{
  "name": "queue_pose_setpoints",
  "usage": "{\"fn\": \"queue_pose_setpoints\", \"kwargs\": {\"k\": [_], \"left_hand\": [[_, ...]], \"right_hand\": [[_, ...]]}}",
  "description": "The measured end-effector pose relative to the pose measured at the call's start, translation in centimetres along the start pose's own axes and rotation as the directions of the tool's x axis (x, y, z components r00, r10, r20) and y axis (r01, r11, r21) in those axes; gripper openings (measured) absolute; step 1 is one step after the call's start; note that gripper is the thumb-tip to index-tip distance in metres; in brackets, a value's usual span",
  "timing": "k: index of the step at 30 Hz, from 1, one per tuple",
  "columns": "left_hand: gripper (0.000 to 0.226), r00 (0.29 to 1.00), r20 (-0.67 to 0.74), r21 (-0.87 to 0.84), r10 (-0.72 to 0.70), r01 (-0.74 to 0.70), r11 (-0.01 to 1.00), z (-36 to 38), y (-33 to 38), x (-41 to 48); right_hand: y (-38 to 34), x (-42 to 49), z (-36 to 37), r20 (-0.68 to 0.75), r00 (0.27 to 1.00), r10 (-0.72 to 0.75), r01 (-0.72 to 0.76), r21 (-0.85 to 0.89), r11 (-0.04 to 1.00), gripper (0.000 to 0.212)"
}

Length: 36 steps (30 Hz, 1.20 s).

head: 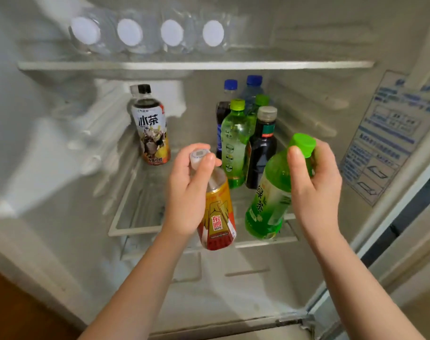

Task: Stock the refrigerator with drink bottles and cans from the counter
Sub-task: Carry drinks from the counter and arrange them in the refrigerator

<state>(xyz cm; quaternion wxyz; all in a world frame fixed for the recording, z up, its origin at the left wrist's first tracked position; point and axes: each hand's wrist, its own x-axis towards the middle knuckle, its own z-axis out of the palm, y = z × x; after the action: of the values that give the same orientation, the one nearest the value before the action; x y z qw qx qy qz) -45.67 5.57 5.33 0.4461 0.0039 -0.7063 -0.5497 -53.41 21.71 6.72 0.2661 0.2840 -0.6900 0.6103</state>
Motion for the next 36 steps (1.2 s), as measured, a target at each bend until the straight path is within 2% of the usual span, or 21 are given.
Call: {"fn": "queue_pose_setpoints", "kwargs": {"k": [5, 11, 14, 18, 20, 24, 26, 28, 32, 36], "left_hand": [[0.010, 0.999, 0.035, 0.040, -0.031, 0.029, 0.999, 1.9, -1.6, 2.0], [0.012, 0.999, 0.035, 0.075, -0.031, 0.028, 0.997, 3.7, -3.5, 3.8], [0.018, 0.998, 0.010, 0.066, -0.065, 0.064, 0.996, 4.4, -4.5, 4.5], [0.023, 0.994, 0.008, 0.074, -0.111, 0.111, 0.991, 5.1, -5.1, 4.9], [0.029, 0.985, 0.038, 0.050, -0.171, 0.169, 0.984, 4.9, -5.2, 4.9], [0.059, 0.921, 0.171, -0.095, -0.351, 0.370, 0.924, 3.3, -6.0, 3.3], [0.060, 0.901, 0.215, -0.170, -0.376, 0.414, 0.894, 2.3, -6.9, 1.6], [0.056, 0.885, 0.238, -0.125, -0.401, 0.437, 0.891, 1.7, -7.9, -0.2], [0.067, 0.873, 0.198, 0.192, -0.445, 0.411, 0.891, 1.3, -9.4, -2.0], [0.069, 0.892, 0.217, 0.256, -0.396, 0.339, 0.905, 1.6, -10.5, -1.4]], "right_hand": [[1.7, 1.5, 0.8, -0.002, 1.000, 0.031, -0.031, -0.044, 0.999, 0.008], [3.2, 3.1, 1.1, -0.013, 0.996, 0.085, -0.085, -0.079, 0.993, 0.001], [3.8, 3.7, 1.7, -0.026, 0.996, 0.085, -0.086, -0.075, 0.993, 0.014], [4.3, 4.5, 3.1, -0.038, 0.992, 0.119, -0.119, -0.016, 0.993, 0.015], [4.6, 4.5, 3.5, -0.037, 0.985, 0.170, -0.168, 0.054, 0.984, 0.015], [5.9, 2.9, 2.9, 0.011, 0.978, 0.207, -0.207, 0.072, 0.976, 0.041], [6.7, 1.4, 2.3, 0.093, 0.970, 0.223, -0.229, 0.054, 0.972, 0.047], [7.8, -0.1, 1.7, 0.166, 0.961, 0.221, -0.224, 0.001, 0.975, 0.052], [9.7, -1.9, 1.3, 0.168, 0.960, 0.225, -0.216, -0.072, 0.974, 0.052], [10.1, -1.3, 2.2, 0.171, 0.963, 0.210, -0.196, -0.095, 0.976, 0.054]]}}
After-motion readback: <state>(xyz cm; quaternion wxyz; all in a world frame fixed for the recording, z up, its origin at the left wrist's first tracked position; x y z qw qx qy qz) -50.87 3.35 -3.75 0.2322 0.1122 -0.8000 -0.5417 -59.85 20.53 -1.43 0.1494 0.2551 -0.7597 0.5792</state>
